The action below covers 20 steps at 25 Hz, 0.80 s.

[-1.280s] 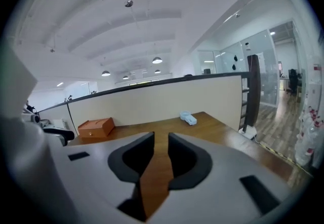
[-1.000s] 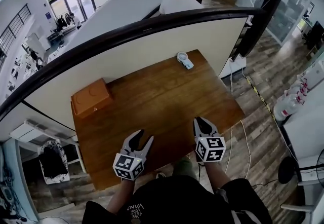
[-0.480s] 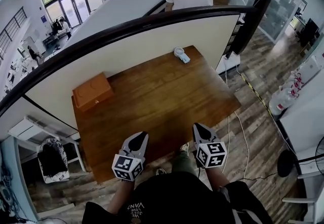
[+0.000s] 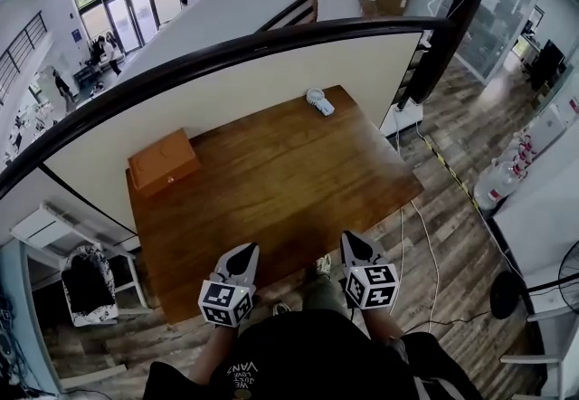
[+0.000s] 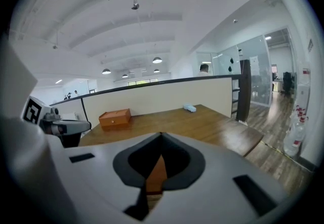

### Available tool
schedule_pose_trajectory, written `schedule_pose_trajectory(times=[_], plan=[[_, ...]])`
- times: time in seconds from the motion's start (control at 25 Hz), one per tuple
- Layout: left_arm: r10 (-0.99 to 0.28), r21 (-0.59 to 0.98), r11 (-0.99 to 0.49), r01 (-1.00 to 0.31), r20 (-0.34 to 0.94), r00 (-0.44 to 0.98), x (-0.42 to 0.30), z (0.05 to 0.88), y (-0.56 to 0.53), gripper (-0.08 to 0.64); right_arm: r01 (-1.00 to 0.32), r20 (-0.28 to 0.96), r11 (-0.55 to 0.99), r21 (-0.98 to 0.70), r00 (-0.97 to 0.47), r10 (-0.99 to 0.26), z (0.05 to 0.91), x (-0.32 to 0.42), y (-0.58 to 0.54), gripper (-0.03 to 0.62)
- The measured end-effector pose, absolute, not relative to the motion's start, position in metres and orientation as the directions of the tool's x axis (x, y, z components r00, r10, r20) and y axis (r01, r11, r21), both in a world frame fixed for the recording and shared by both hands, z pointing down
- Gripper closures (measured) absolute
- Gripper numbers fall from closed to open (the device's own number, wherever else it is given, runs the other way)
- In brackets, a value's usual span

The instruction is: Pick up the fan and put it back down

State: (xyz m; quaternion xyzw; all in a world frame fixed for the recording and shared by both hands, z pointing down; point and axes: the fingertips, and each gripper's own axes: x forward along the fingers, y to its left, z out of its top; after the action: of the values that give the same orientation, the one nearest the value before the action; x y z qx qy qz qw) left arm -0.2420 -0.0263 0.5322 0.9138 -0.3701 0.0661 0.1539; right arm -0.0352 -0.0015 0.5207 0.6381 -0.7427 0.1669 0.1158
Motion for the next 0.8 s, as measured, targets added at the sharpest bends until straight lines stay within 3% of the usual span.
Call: schedule_pose_trajectory(times=[0.8], plan=[[-0.648,0.211,-0.688,-0.695,0.253,0.718,-0.223,0.53,-0.022,0.549,-0.984,0.385,0.154,-0.092,-0.178,-0.906,0.52,-0.026,-0.001,0.58]])
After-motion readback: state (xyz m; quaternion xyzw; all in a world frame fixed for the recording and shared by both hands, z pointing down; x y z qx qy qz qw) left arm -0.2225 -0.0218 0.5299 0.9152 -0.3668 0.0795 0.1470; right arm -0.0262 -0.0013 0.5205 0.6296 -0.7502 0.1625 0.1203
